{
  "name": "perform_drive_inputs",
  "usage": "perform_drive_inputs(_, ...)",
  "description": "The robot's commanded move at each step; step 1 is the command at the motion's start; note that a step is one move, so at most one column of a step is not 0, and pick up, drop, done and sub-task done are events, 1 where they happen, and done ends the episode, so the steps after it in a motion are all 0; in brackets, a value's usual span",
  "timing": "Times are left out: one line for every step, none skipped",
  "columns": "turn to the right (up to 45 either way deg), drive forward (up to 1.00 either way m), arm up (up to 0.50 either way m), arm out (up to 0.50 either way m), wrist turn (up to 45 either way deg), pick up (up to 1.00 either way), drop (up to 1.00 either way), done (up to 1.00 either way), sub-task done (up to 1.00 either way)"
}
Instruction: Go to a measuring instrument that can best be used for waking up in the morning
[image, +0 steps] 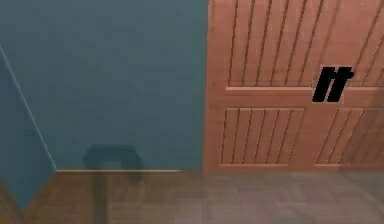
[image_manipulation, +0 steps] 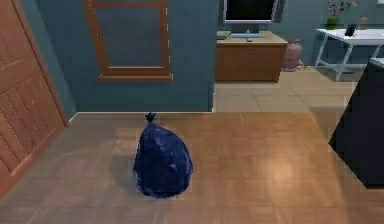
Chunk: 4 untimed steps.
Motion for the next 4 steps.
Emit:
perform_drive_inputs(-45.0, 0.0, 0.0, 0.0, 0.0, 0.0, 0.0, 0.0, 0.0)
perform_drive_inputs(-15.0, 0.0, 0.0, 0.0, 0.0, 0.0, 0.0, 0.0, 0.0)
perform_drive_inputs(0.0, 0.9, 0.0, 0.0, 0.0, 0.0, 0.0, 0.0, 0.0)
perform_drive_inputs(-9.0, 0.0, 0.0, 0.0, 0.0, 0.0, 0.0, 0.0, 0.0)
